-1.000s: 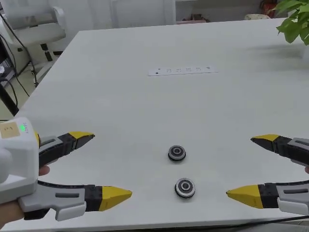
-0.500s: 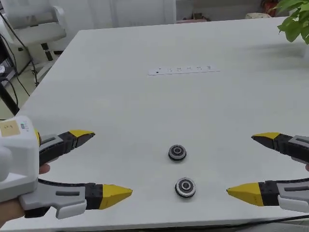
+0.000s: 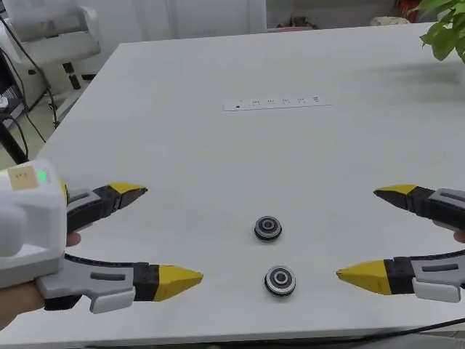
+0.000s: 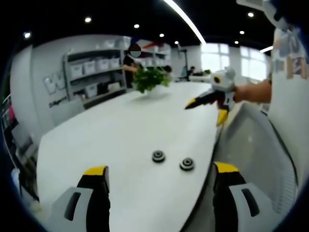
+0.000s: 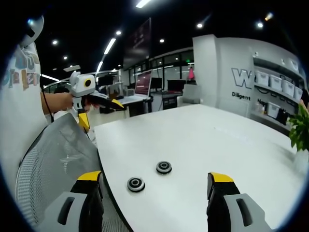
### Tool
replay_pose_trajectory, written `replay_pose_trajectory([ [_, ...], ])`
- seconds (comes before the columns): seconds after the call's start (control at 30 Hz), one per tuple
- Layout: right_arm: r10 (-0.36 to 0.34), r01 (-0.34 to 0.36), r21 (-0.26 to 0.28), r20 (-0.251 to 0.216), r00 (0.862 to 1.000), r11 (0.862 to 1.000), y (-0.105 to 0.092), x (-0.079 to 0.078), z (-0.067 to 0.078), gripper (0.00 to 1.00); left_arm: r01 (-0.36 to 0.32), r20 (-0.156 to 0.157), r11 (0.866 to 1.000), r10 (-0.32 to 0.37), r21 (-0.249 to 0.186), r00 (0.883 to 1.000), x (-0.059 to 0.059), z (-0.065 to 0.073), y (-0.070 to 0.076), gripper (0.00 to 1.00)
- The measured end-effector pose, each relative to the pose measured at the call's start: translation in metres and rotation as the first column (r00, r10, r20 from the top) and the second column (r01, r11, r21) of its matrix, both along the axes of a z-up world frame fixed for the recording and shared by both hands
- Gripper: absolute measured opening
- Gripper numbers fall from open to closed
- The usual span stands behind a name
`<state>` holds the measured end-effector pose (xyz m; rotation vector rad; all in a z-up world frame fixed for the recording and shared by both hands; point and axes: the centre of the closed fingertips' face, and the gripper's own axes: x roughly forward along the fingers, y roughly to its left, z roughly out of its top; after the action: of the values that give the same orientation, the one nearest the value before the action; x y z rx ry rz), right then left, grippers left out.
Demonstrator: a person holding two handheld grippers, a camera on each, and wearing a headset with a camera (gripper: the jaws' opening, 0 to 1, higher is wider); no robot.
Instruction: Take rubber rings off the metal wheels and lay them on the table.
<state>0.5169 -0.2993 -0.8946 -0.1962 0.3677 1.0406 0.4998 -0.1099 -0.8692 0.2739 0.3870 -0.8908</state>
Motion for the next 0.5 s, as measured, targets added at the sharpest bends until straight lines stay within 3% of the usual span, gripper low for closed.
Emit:
replay_pose_trajectory([
  [0.5,0.059,-0.059,-0.027,0.008,0.998,0.998,0.017,0.006,-0.006,0.88,0.047,0.011,0.999,-0.047,0.024,0.999,0.010,-0.001,-0.010,0.89],
])
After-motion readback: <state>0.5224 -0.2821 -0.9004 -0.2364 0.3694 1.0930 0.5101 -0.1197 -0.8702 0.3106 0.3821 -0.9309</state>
